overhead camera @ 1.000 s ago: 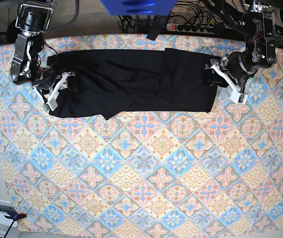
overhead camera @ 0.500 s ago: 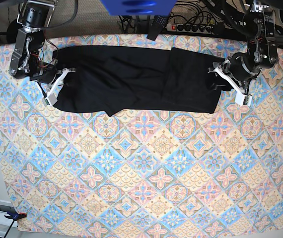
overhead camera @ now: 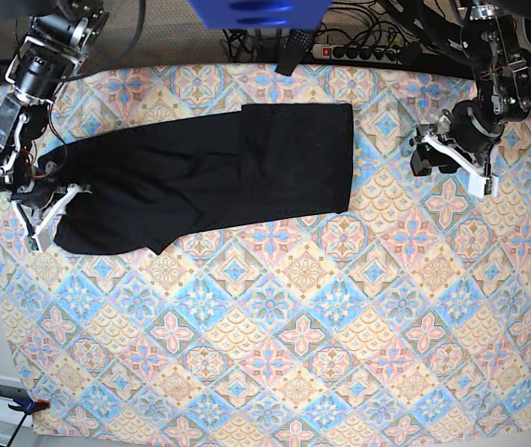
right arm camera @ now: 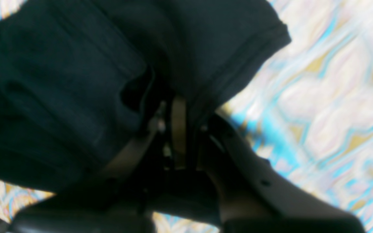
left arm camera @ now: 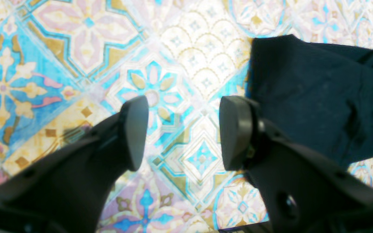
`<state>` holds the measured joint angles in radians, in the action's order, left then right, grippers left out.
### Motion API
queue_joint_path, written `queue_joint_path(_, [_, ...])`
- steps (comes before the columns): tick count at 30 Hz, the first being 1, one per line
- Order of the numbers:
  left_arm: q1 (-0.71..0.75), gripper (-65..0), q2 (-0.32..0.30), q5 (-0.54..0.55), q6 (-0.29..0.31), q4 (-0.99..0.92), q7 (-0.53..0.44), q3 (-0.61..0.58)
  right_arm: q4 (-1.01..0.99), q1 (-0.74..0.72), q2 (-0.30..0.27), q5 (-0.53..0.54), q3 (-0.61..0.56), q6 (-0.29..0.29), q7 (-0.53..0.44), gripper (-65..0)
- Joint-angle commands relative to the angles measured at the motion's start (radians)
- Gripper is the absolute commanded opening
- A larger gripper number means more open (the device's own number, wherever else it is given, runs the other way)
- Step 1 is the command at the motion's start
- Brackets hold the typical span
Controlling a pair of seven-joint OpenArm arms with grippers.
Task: Fold the T-shirt properly
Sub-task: 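Fold the strip end held by the right gripper over toward the left gripper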
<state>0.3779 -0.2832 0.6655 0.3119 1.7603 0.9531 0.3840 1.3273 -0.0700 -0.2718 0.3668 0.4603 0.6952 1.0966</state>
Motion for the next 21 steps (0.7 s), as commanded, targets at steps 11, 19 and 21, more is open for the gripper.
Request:
queue_joint_path(11, [0.0, -32.5, -0.012, 0.012, 0.005, 0.019, -0.016, 0.0, 0.335, 0.114, 0.006, 0.018, -0.065, 0.003, 0.049, -64.3])
queue_joint_path(19, [0.0, -32.5, -0.012, 0.012, 0.005, 0.019, -0.016, -0.001, 0.528, 0.181, 0.107, 0.016, -0.331, 0.003, 0.05, -64.3])
queue_joint_path(21, [0.0, -33.1, -0.012, 0.012, 0.005, 0.019, -0.016, -0.001, 0.542, 0.181, 0.142, 0.014, -0.375, 0.003, 0.05, -64.3])
